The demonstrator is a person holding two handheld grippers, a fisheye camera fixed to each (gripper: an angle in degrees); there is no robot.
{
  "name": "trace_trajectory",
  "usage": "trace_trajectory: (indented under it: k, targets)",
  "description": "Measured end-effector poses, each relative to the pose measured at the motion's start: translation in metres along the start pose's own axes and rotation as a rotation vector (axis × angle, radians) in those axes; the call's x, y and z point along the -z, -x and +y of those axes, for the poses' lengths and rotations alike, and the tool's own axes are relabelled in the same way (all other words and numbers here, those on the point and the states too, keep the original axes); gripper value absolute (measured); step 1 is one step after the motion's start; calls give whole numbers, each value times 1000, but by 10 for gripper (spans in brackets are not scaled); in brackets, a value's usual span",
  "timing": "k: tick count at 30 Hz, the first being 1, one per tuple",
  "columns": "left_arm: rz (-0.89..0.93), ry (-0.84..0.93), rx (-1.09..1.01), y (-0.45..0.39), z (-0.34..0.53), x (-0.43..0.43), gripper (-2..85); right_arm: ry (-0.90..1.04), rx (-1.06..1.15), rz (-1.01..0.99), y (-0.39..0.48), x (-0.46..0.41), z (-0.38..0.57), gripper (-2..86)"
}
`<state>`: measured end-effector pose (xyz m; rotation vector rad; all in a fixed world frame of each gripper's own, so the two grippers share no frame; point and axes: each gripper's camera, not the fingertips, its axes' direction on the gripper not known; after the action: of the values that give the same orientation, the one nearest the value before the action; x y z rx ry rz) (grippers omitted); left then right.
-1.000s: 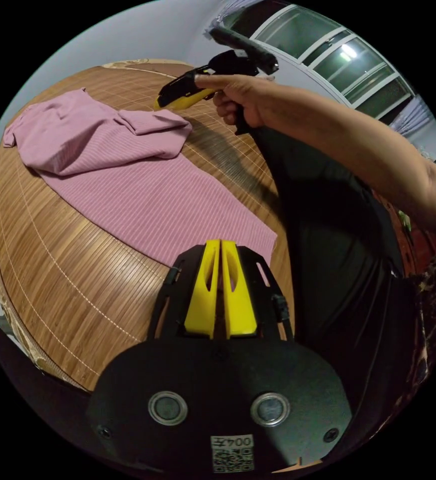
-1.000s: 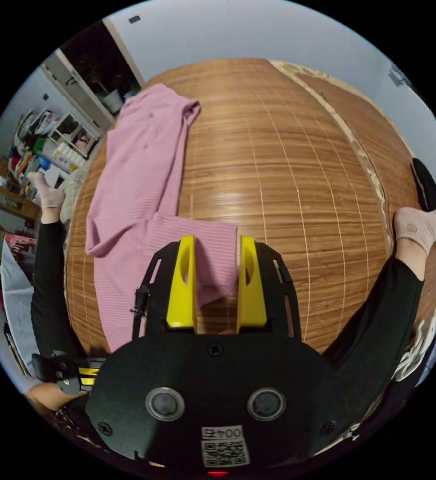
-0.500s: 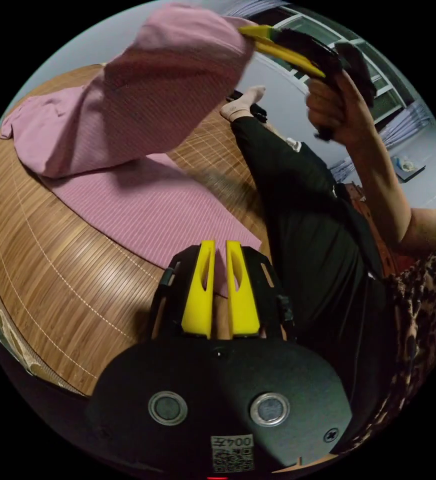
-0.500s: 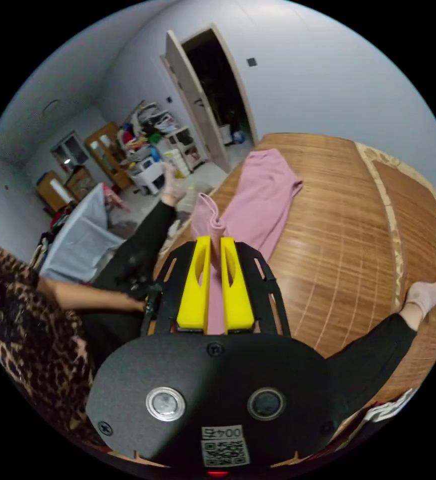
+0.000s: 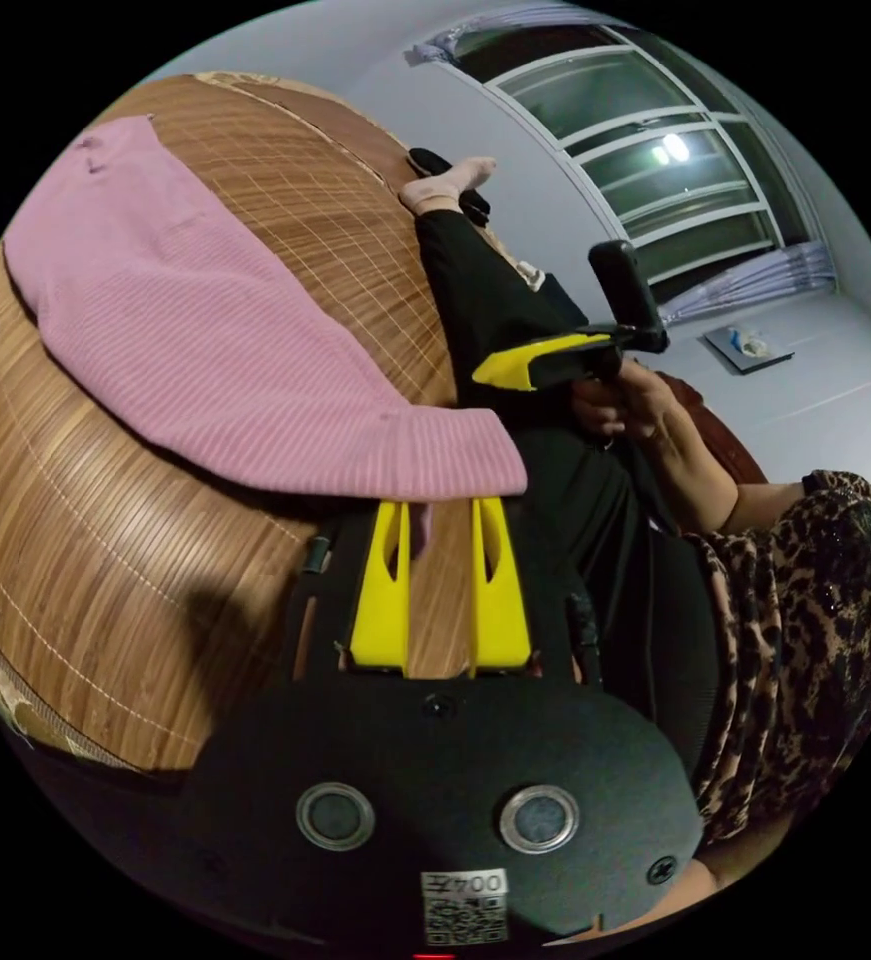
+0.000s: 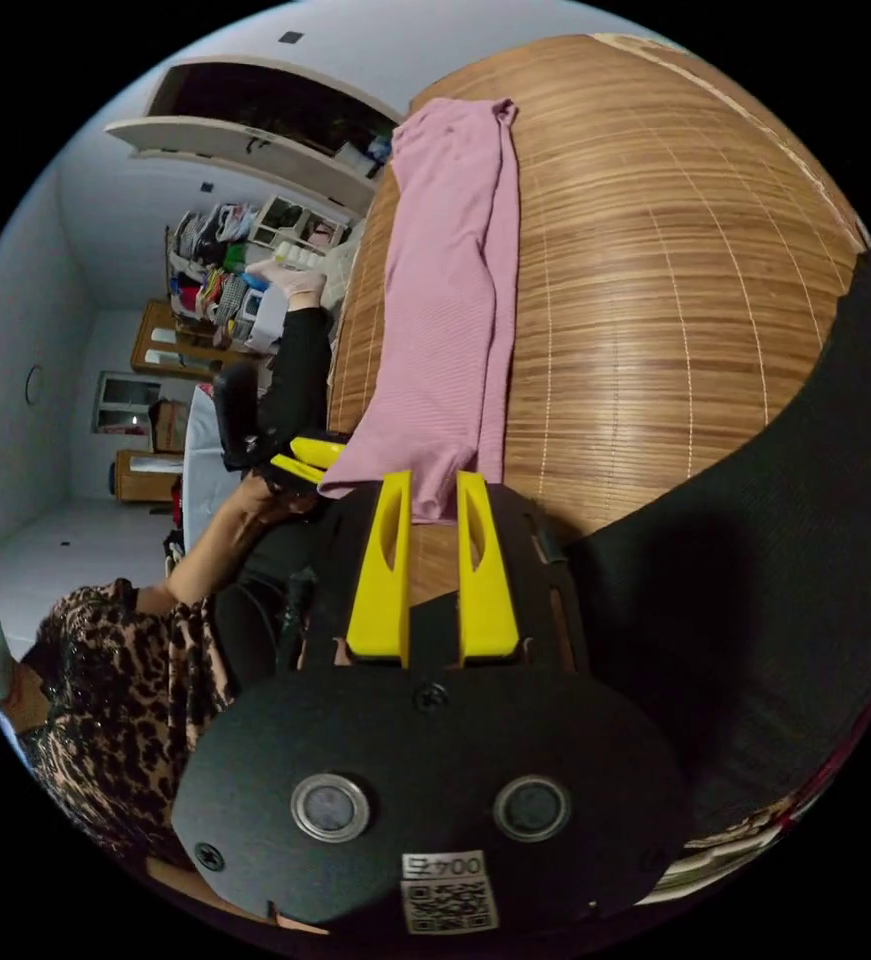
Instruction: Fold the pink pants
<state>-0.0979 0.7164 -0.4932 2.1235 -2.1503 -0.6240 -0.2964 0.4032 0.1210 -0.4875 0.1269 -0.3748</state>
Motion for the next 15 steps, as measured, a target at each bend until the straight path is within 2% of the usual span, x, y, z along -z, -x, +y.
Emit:
trace_trajectory:
  k: [7,11,15]
  targets:
    - [112,39,-48,13,1,5,129,65,-110,-52,-28,-5,-26,91]
    - [144,47,-72,17,2,10,152,100,-214,-197,-55,-17,-36,112]
    - [198,36,-59,29,3,19,184,119,-242,-143,-62,-15,-36,121]
